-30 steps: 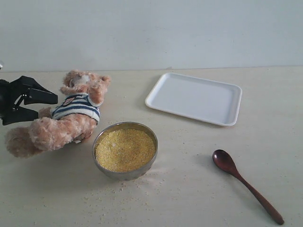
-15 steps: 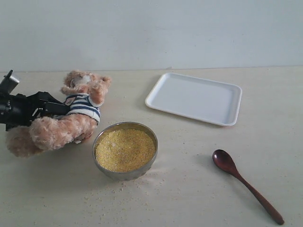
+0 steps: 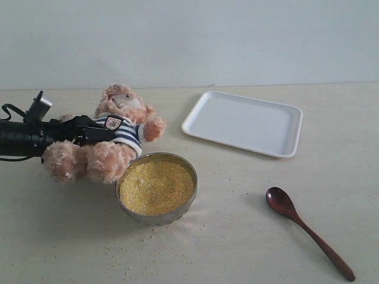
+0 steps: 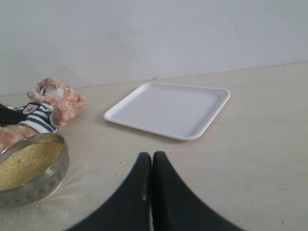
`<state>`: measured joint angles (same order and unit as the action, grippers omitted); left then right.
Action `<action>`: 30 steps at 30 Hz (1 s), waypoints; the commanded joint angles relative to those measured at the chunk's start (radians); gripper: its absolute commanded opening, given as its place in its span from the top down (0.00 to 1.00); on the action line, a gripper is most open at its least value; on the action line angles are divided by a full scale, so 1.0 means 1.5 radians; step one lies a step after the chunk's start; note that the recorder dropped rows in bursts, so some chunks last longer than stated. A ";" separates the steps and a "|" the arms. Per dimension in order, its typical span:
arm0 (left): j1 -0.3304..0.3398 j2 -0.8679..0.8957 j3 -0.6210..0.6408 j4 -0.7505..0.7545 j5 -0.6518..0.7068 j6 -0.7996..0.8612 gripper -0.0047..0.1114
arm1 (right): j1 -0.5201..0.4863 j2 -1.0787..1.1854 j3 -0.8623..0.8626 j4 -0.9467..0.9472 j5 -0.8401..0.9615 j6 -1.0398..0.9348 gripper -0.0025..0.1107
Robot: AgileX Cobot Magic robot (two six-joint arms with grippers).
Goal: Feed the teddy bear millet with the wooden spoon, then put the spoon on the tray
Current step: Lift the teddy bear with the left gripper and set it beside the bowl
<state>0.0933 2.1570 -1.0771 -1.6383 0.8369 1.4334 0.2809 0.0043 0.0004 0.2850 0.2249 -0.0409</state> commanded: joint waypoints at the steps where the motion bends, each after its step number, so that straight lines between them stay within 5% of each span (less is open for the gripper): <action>1: -0.006 0.005 -0.003 -0.012 -0.055 0.001 0.34 | -0.002 -0.003 0.000 -0.004 -0.002 -0.001 0.98; 7: 0.010 0.004 -0.003 0.006 -0.053 -0.026 0.91 | -0.002 -0.003 0.000 -0.004 -0.002 -0.001 0.98; 13: 0.076 -0.025 -0.003 0.006 0.059 -0.038 0.92 | -0.002 -0.003 0.000 -0.004 -0.002 -0.001 0.98; 16: 0.152 -0.070 0.009 0.034 0.256 -0.068 0.92 | -0.002 -0.003 0.000 -0.004 -0.002 -0.001 0.98; 23: 0.247 -0.191 0.183 0.106 0.256 -0.083 0.92 | -0.002 -0.003 0.000 -0.004 -0.002 -0.001 0.98; 30: 0.256 -0.296 0.352 0.168 0.256 -0.083 0.92 | -0.002 -0.003 0.000 -0.004 -0.002 -0.001 0.98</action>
<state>0.4751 1.7591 -0.6090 -1.4048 1.1891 1.3129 0.2809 0.0043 0.0004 0.2850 0.2249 -0.0409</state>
